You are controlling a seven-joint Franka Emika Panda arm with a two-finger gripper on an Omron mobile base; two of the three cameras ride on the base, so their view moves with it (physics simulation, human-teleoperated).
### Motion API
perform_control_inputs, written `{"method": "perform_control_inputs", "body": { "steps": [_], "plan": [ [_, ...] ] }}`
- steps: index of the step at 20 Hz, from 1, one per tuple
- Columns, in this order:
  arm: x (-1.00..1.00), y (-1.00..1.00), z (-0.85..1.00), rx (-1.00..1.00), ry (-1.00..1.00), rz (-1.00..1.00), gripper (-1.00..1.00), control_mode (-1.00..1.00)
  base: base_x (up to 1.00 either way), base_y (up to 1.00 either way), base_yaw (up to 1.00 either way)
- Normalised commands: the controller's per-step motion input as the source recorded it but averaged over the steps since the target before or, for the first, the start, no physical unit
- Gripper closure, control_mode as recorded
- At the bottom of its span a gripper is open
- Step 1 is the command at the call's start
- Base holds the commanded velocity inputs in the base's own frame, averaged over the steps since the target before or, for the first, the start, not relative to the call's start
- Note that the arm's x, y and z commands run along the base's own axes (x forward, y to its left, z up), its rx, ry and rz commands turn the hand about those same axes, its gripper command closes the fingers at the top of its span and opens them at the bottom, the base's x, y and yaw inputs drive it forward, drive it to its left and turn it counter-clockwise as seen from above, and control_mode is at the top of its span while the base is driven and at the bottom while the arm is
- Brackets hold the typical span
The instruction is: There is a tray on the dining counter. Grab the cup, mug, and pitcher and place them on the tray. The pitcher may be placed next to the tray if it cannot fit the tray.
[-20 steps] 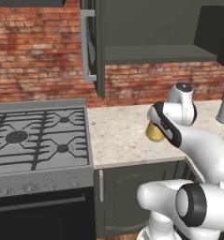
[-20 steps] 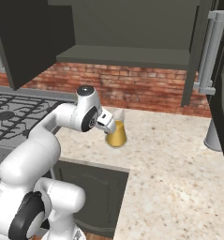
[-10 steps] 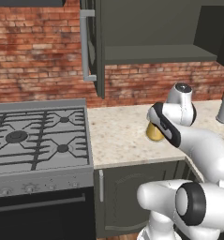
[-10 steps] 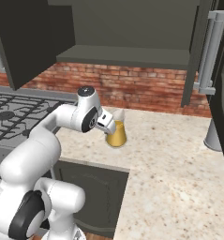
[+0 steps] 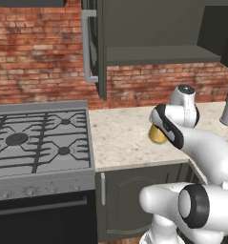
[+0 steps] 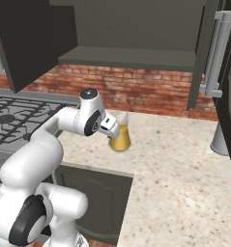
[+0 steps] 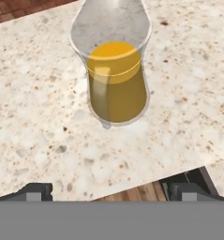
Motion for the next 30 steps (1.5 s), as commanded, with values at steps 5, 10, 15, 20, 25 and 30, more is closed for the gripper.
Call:
{"method": "perform_control_inputs", "body": {
  "steps": [5, 10, 15, 20, 25, 30],
  "plan": [
    [0.01, 0.00, -0.08, 0.00, 0.00, 0.00, -1.00, -1.00, 0.00, 0.00, 0.00],
    [0.11, 0.00, -0.03, 0.00, 0.00, 0.00, -1.00, -1.00, 0.00, 0.00, 0.00],
    [0.19, 0.00, 0.00, 0.00, 0.00, 0.00, -1.00, -1.00, 0.00, 0.00, 0.00],
    [0.23, 0.00, 0.00, 0.00, 0.00, 0.00, -1.00, -1.00, 0.00, 0.00, 0.00],
    [0.27, 0.00, 0.00, 0.00, 0.00, 0.00, -1.00, -1.00, 0.00, 0.00, 0.00],
    [0.28, 0.00, 0.00, 0.00, 0.00, 0.00, -1.00, -1.00, 0.00, 0.00, 0.00]
  ]
}}
